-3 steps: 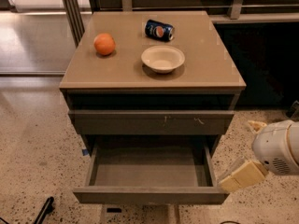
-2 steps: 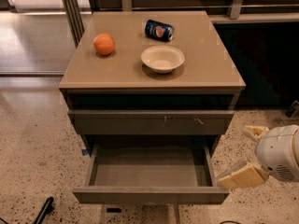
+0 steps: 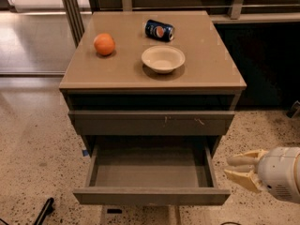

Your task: Close middle drawer

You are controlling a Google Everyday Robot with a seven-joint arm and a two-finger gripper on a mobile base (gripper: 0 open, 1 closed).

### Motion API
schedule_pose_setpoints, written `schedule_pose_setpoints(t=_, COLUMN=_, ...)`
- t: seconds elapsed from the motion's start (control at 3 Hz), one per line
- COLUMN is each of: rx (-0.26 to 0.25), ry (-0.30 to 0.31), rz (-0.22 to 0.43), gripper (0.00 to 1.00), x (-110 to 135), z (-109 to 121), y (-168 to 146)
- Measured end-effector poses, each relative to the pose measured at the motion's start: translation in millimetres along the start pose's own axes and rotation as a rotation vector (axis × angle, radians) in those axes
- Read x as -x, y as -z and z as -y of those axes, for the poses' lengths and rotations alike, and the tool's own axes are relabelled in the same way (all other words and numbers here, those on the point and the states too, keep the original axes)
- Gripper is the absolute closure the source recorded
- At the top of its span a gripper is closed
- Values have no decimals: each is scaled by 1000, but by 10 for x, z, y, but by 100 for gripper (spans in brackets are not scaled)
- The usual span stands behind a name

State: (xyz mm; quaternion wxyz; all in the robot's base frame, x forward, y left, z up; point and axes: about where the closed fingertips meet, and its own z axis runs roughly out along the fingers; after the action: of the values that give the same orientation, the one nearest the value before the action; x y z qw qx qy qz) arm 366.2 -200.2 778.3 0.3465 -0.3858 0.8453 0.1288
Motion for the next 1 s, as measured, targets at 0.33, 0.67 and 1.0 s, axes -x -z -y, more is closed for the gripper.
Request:
schedule_pose_setpoints(t=0.33, rx=1, ry=1, rz=-1, gripper=88, x=2, z=-2, y=0)
schedule_pose_setpoints(t=0.67, rx=1, ry=1, rz=-1, gripper=100, x=3, z=-2, y=0)
schedule_pose_setpoints(t=1.0, rx=-1, ry=4, rz=-1, gripper=100, x=9, z=-6, y=3)
